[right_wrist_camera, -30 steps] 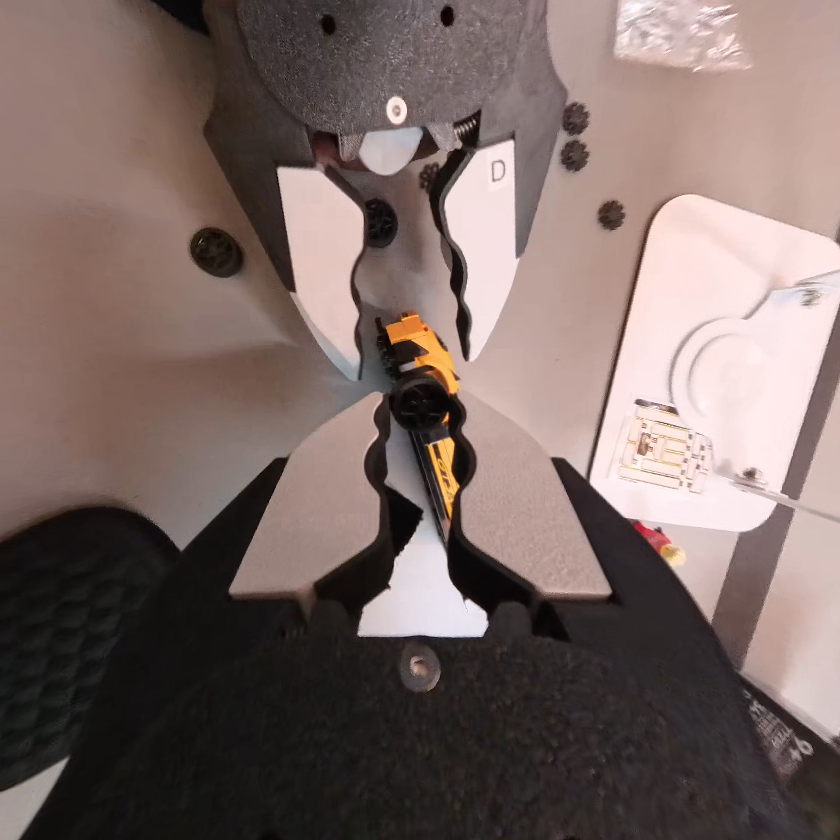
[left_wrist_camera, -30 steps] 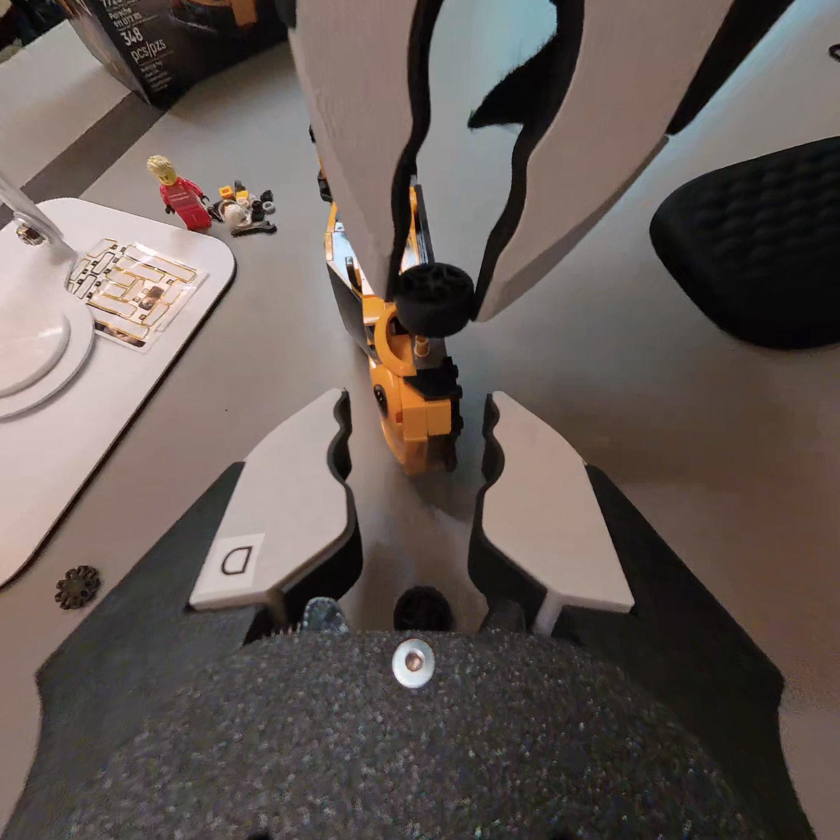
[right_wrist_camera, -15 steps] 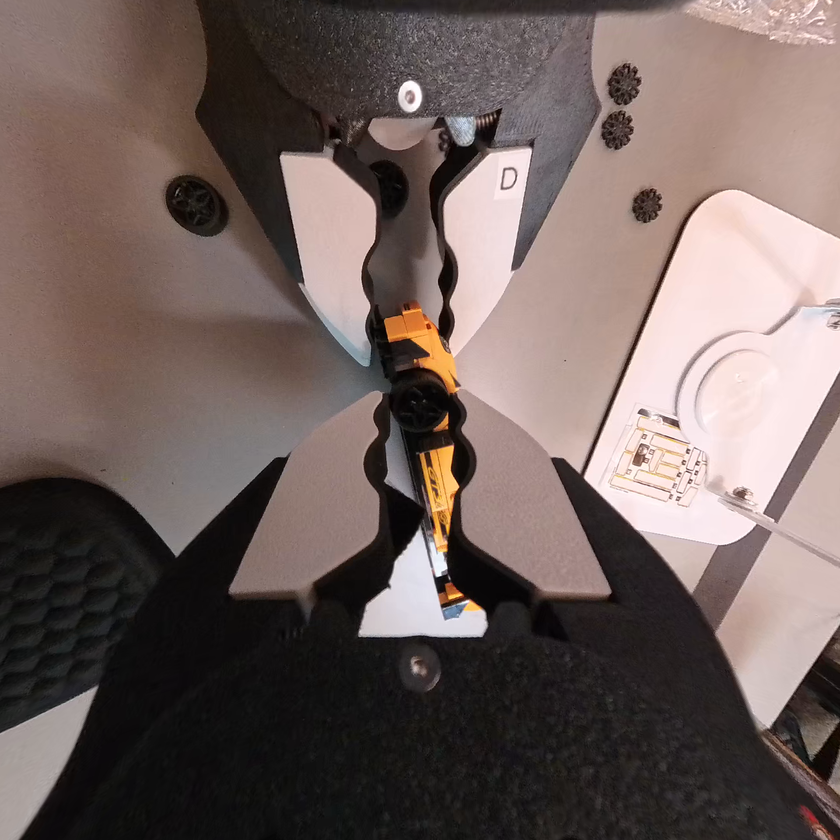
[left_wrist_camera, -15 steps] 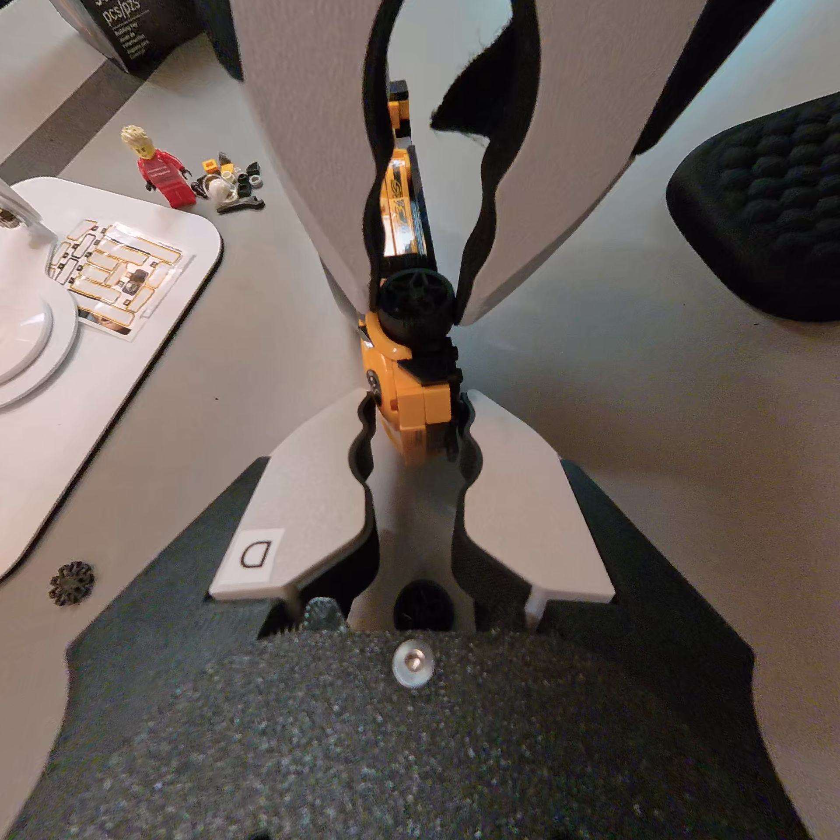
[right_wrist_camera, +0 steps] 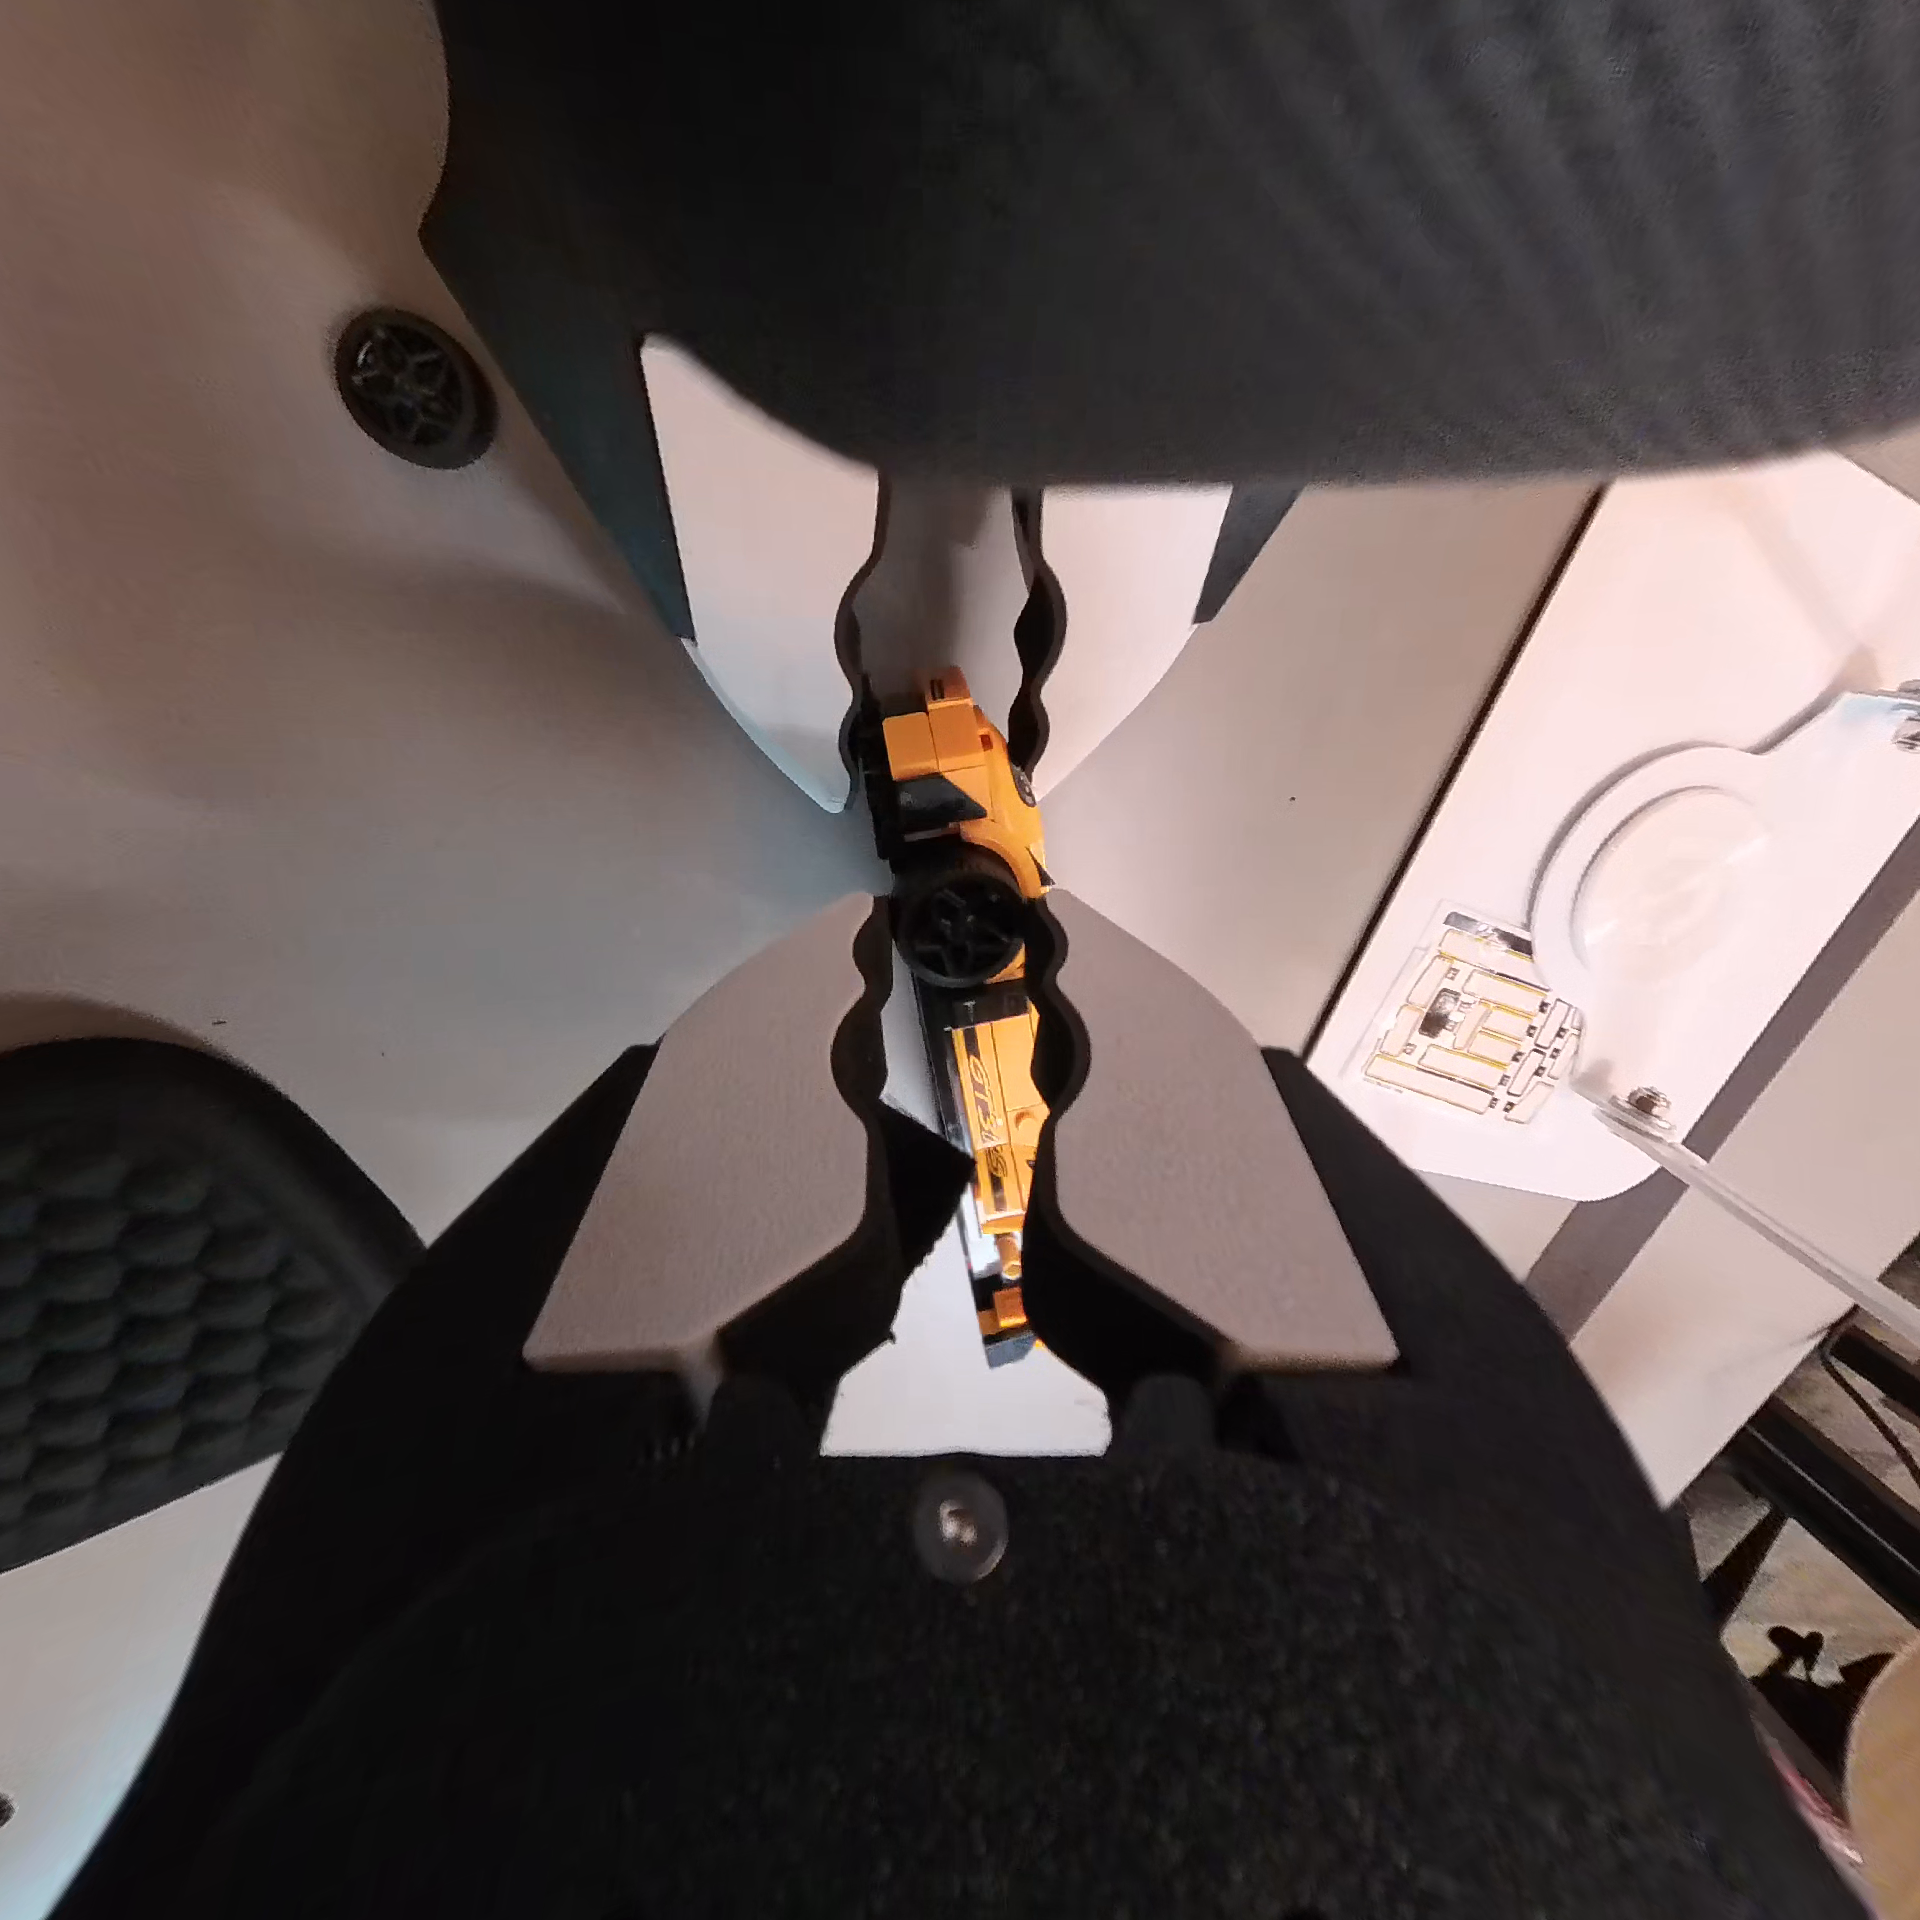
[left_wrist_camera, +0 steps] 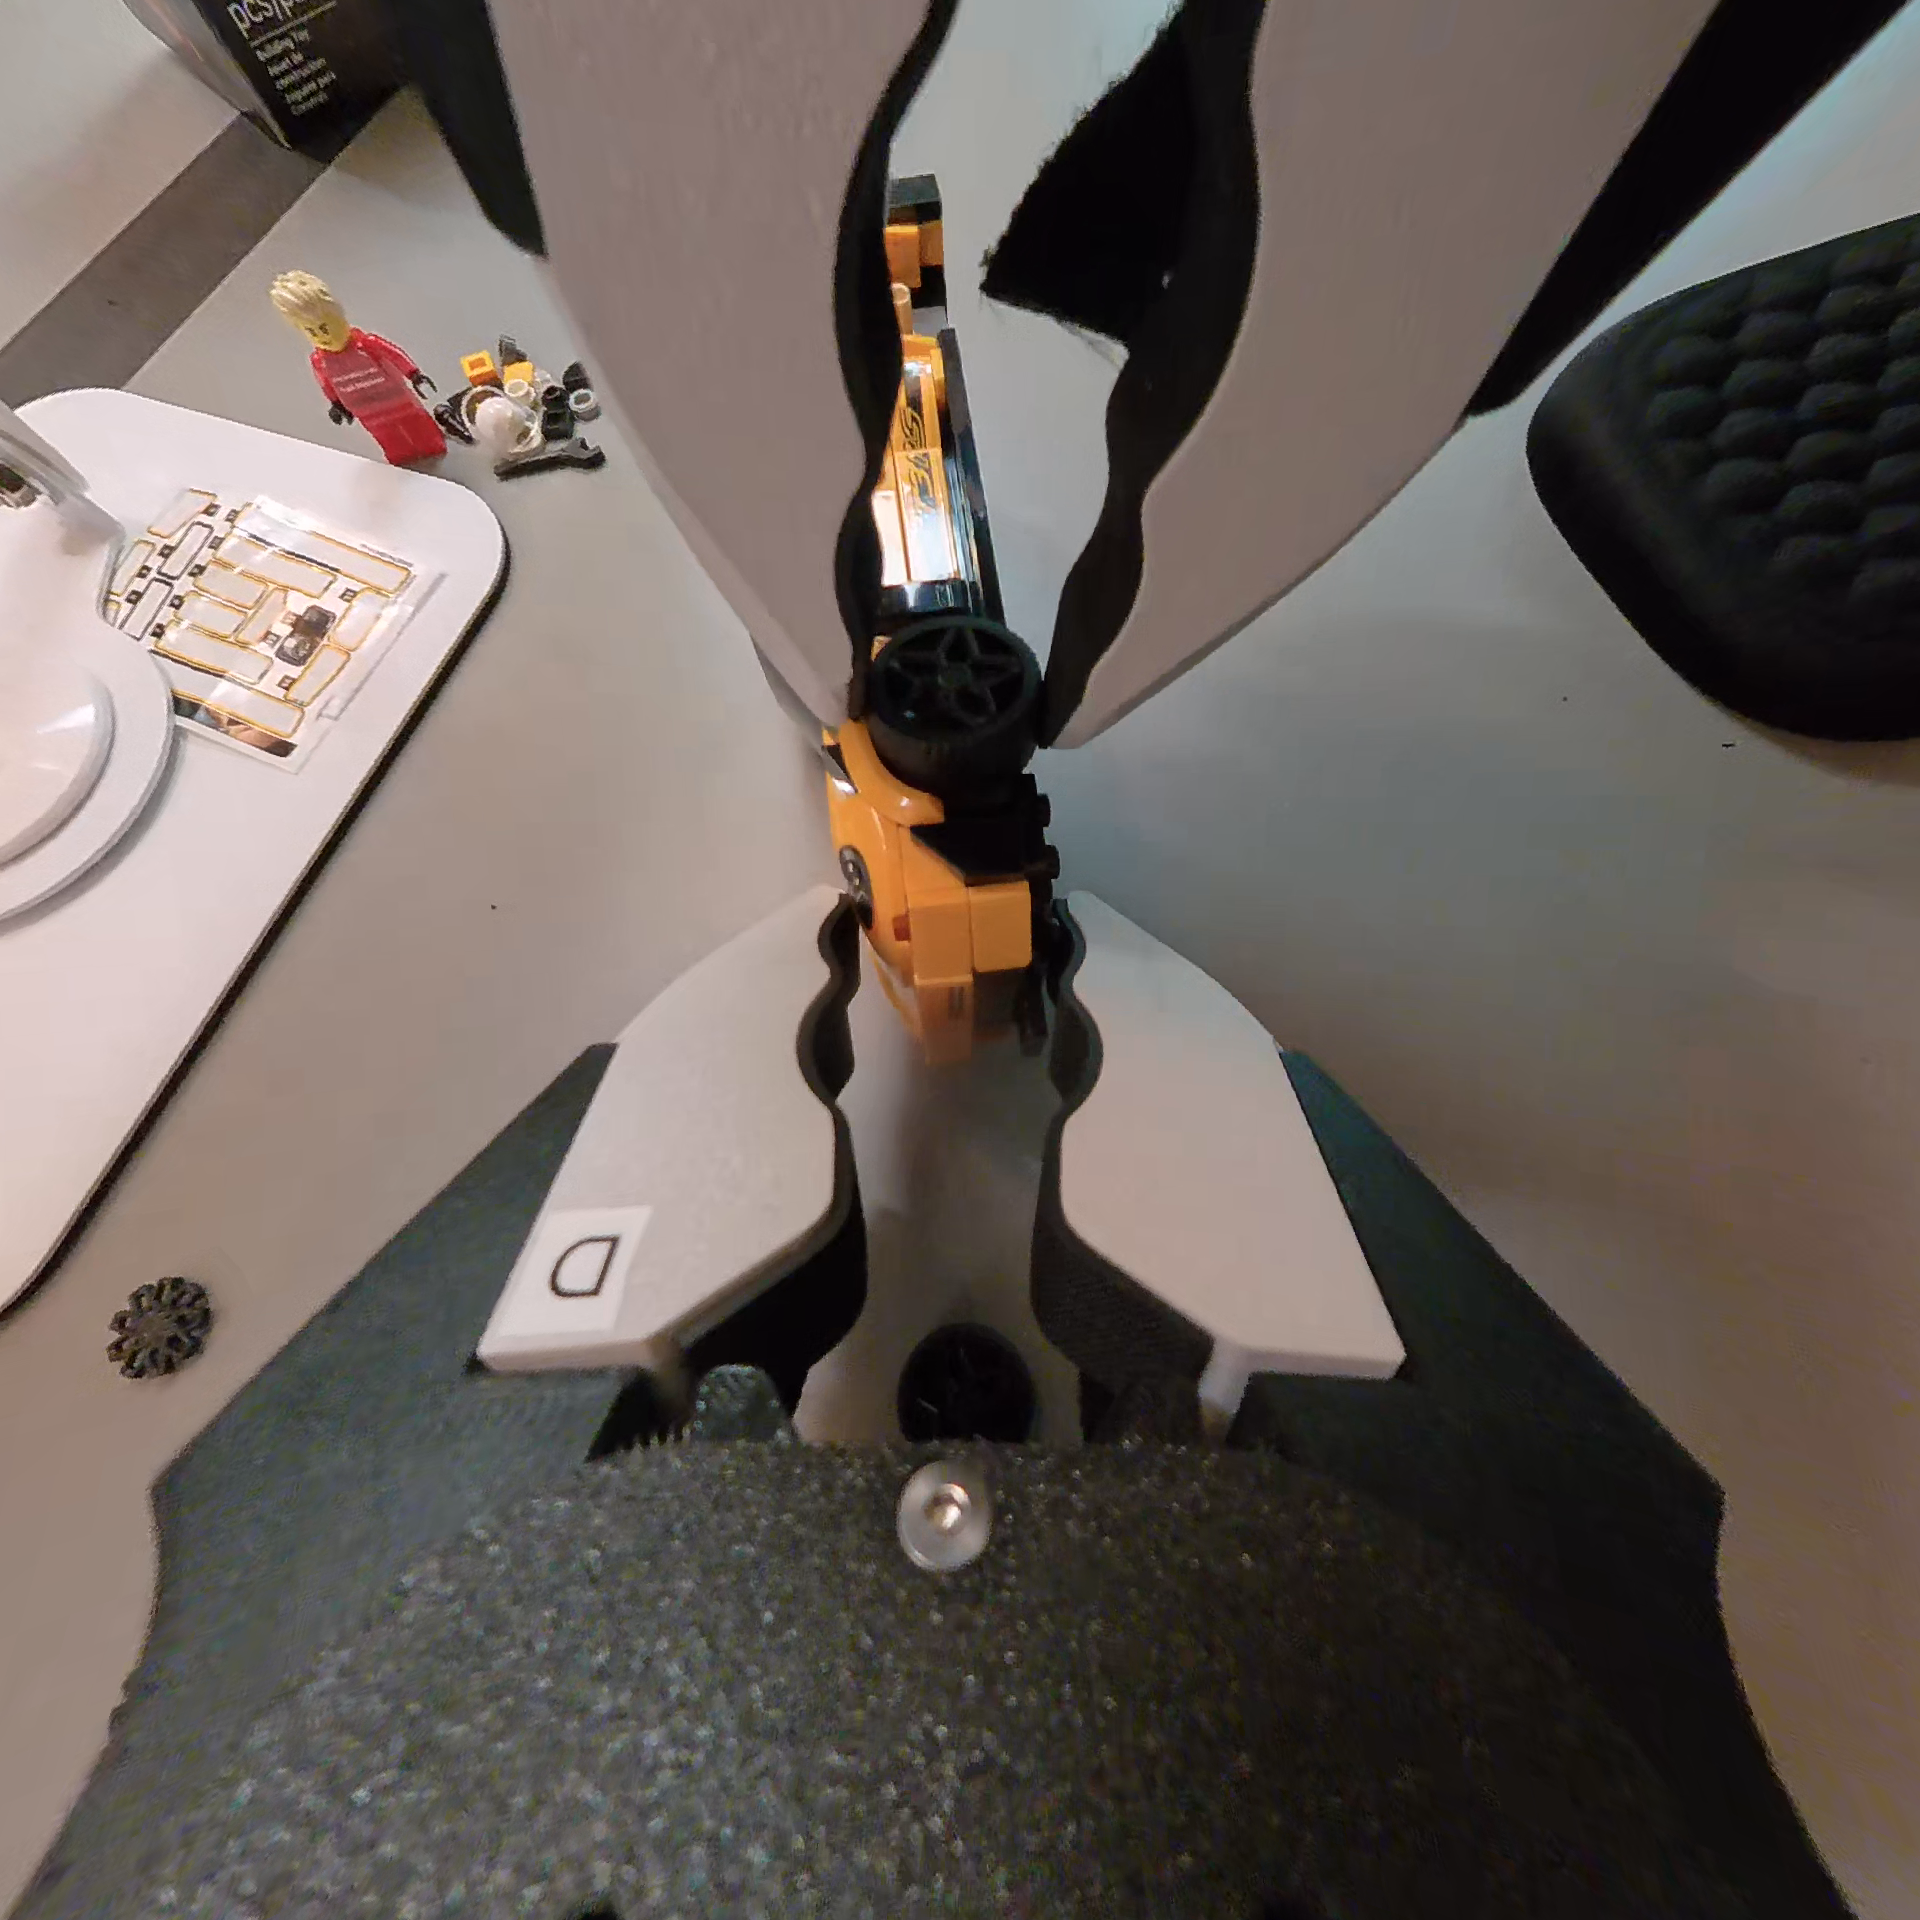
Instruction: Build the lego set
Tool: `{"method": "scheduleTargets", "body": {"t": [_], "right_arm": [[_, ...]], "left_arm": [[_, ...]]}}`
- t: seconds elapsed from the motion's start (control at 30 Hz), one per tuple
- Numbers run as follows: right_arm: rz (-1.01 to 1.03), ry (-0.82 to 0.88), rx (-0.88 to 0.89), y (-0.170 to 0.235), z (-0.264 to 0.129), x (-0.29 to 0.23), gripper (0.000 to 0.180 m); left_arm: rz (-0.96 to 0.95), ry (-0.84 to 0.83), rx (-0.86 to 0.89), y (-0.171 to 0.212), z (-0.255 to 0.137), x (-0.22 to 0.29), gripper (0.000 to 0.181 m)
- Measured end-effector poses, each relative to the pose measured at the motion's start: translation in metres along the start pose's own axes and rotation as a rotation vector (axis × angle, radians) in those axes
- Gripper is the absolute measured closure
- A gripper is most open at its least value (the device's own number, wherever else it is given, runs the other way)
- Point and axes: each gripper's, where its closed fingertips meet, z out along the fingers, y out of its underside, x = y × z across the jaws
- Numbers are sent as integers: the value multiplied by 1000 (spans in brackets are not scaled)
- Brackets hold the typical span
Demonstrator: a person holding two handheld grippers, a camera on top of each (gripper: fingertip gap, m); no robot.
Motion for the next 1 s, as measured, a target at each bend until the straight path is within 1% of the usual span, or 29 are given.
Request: {"method": "scheduleTargets", "body": {"t": [0.13,0.43,0.5,0.57,0.73,1.0], "right_arm": [[44,28,27,0,-1,0,155],[101,14,112,-2,-7,1,151],[118,5,141,-4,-12,0,153],[131,-1,153,-5,-13,0,159],[154,-26,120,-3,-7,-2,166],[108,-37,64,-2,-7,-3,167]], "left_arm": [[-8,6,7,0,0,0,146],[-28,16,13,0,0,0,146],[-31,18,14,0,-1,0,146],[-28,17,14,0,0,0,146],[-18,2,7,0,0,-1,147],[-15,1,-1,0,0,0,147]]}}
